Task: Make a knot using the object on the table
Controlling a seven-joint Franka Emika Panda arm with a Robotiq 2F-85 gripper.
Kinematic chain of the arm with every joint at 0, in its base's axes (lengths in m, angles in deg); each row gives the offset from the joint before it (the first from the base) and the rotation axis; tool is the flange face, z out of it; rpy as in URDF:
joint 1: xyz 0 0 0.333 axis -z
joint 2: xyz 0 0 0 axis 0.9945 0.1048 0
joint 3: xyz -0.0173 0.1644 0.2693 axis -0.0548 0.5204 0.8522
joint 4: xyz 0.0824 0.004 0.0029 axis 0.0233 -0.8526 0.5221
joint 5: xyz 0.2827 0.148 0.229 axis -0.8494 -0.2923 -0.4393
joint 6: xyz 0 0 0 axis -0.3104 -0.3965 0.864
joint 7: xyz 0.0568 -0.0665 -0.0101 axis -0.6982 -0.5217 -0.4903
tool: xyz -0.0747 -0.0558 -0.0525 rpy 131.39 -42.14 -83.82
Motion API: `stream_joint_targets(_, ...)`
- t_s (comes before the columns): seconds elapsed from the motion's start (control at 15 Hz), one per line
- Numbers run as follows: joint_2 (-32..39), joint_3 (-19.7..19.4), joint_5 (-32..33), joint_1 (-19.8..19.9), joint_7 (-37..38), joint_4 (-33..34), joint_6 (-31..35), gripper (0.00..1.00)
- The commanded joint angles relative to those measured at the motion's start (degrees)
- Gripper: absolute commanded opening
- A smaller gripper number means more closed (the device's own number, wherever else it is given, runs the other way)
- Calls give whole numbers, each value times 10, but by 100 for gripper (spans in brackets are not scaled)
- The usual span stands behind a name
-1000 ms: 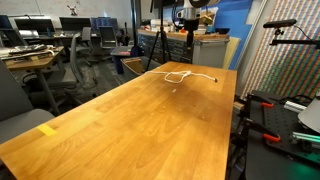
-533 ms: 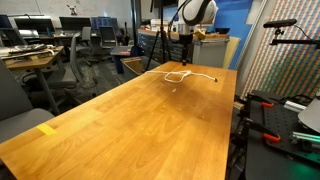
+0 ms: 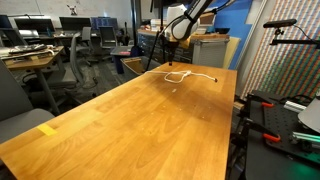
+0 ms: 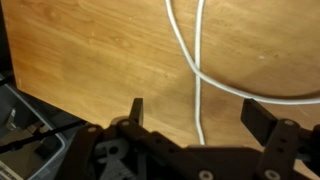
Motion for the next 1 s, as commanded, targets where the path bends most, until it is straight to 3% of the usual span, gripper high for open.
stream_joint_targets(0.0, 69, 1, -20, 10, 23, 118, -15, 100)
stream_joint_targets(0.73, 188, 25, -46, 17, 7, 272, -136, 98)
stream_joint_targets(0.8, 196, 26, -47, 17, 7, 284, -145, 90)
stream_joint_targets(0.87, 204, 27, -48, 17, 7, 296, -155, 73)
stream_joint_targets(0.93, 212, 27, -47, 15, 8, 307, -162, 70)
